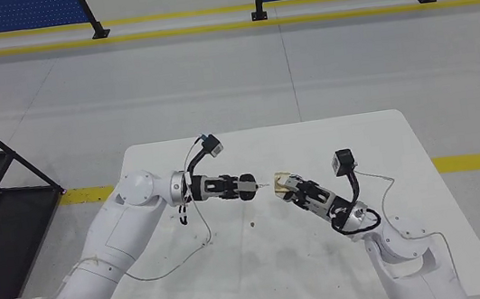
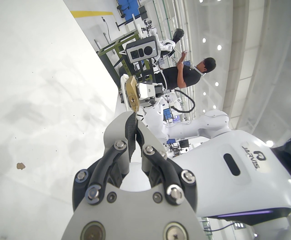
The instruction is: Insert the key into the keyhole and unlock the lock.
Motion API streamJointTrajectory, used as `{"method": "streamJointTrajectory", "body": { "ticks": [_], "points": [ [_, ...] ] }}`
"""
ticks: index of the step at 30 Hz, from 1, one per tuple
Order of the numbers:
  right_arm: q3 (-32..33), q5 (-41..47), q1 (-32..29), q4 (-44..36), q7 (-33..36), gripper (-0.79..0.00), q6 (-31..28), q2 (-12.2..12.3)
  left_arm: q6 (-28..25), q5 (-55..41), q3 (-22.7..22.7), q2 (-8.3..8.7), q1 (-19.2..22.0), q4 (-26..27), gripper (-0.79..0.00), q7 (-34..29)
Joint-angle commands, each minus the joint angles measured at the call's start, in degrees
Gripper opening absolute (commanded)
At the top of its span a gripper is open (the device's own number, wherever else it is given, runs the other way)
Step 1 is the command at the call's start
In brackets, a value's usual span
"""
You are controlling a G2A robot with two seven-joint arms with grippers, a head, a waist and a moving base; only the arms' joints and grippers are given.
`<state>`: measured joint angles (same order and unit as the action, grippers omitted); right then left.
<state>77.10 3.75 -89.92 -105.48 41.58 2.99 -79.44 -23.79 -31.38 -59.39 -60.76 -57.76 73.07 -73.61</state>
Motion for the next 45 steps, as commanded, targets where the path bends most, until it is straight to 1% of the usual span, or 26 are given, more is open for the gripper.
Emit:
{"method": "streamJointTrajectory", "body": {
  "ticks": [1,12,27,45],
  "points": [
    [-0.33,0.0,0.17,0.2,-0.21,-0.785,-0.07,0.12,0.22,-0.44,0.05,-0.04,0.08,-0.13,-0.785,-0.6],
    [-0.83,1.13,0.68,0.84,0.77,-0.785,-1.73,0.9,0.85,-1.7,0.16,-0.23,0.44,-1.16,-0.785,-2.35],
    [-1.77,1.79,0.57,0.52,0.05,-0.785,-3.38,1.83,1.31,-2.09,0.71,-0.61,0.98,-2.07,-0.785,-3.04],
    [-2.65,2.32,0.83,0.43,0.26,-0.785,-3.86,2.96,1.72,-2.61,0.86,-0.95,1.37,-2.87,-0.785,-3.82]
  ]
}}
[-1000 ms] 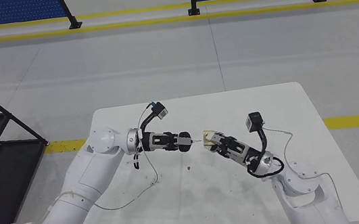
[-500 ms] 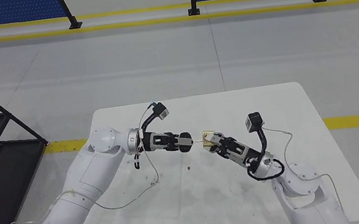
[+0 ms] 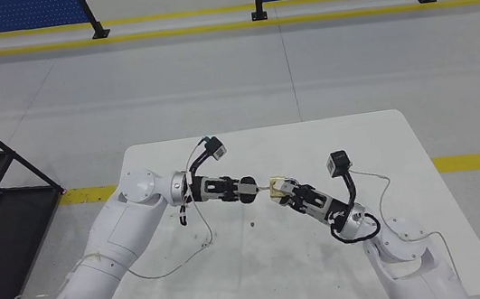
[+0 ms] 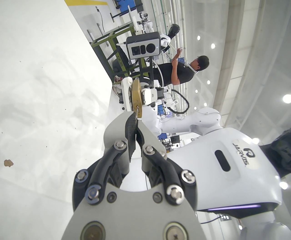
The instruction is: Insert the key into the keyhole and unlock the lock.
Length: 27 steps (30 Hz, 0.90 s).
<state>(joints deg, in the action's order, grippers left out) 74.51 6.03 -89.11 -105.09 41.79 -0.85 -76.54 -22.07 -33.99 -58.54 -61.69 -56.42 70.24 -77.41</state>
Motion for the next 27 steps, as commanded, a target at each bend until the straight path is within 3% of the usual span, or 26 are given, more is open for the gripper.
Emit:
{"method": "streamJointTrajectory", "body": {
  "ticks": [1,27],
  "points": [
    [-0.12,0.03,0.05,0.05,0.12,-0.785,-0.02,0.13,0.07,0.0,0.01,-0.04,0.02,-0.1,-0.785,-0.02],
    [-1.31,0.04,0.67,0.16,-0.92,-0.785,0.17,1.56,0.7,-0.88,0.21,-0.43,0.35,-0.5,-0.785,-1.76]
  ]
}}
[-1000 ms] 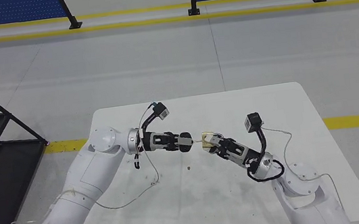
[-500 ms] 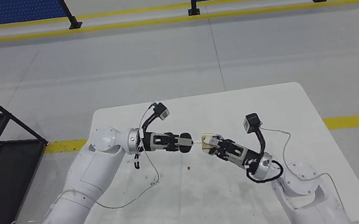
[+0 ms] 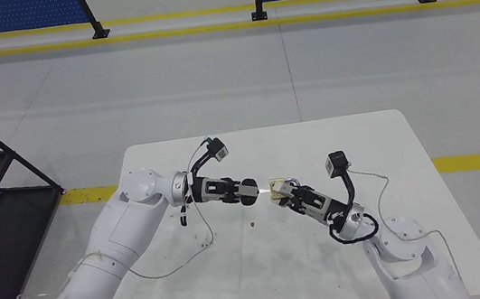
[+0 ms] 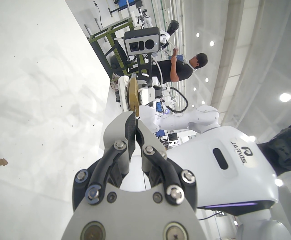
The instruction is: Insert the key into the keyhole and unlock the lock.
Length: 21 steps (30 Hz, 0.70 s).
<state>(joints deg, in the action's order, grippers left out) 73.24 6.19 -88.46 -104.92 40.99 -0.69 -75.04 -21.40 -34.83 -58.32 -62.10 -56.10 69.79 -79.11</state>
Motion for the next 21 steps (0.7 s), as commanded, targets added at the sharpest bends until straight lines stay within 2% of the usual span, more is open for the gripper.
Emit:
{"method": "streamJointTrajectory", "body": {
  "ticks": [1,21],
  "points": [
    [-0.1,-0.14,0.02,-0.04,-0.22,-0.785,0.04,0.11,0.03,-0.14,0.0,-0.04,0.04,-0.07,-0.785,-0.15],
    [-0.97,0.51,0.32,-0.08,-1.62,-0.785,0.21,0.98,0.06,0.46,0.4,-0.44,0.45,-0.93,-0.785,0.32]
  ]
}}
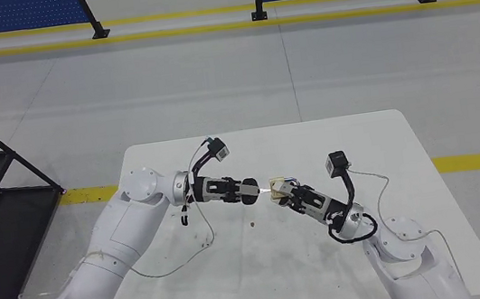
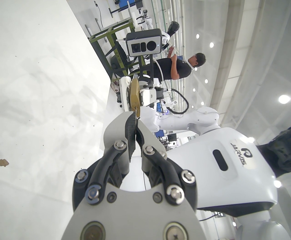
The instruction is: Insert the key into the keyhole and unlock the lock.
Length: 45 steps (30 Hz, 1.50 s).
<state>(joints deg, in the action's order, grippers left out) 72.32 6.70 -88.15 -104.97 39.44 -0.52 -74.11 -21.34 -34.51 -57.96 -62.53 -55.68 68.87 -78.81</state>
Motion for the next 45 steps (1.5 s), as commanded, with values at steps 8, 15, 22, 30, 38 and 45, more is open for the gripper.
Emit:
{"method": "streamJointTrajectory", "body": {
  "ticks": [8,15,22,30,38,45],
  "points": [
    [-0.27,0.23,0.05,-0.15,-0.76,-0.785,0.28,0.37,0.22,0.48,0.32,-0.18,0.12,0.08,-0.785,0.07],
    [-0.44,0.43,0.18,-0.23,-0.86,-0.785,0.41,0.67,0.48,0.68,0.64,-0.35,0.26,0.15,-0.785,0.17],
    [-0.62,0.51,0.24,-0.33,-0.99,-0.785,0.35,0.96,0.68,0.82,0.85,-0.52,0.56,-0.08,-0.785,0.24],
    [-0.91,0.46,0.41,-0.39,-1.09,-0.785,0.4,1.28,0.77,0.84,1.2,-0.76,0.99,-0.55,-0.785,0.24],
    [-1.37,0.37,0.66,-0.33,-1.19,-0.785,0.29,1.56,0.73,0.59,1.5,-1.03,1.41,-1.38,-0.785,0.21],
    [-1.72,0.4,0.85,-0.14,-1.19,-0.785,-0.01,1.8,0.37,-0.06,1.58,-1.29,1.71,-2.18,-0.785,0.45]
  ]
}}
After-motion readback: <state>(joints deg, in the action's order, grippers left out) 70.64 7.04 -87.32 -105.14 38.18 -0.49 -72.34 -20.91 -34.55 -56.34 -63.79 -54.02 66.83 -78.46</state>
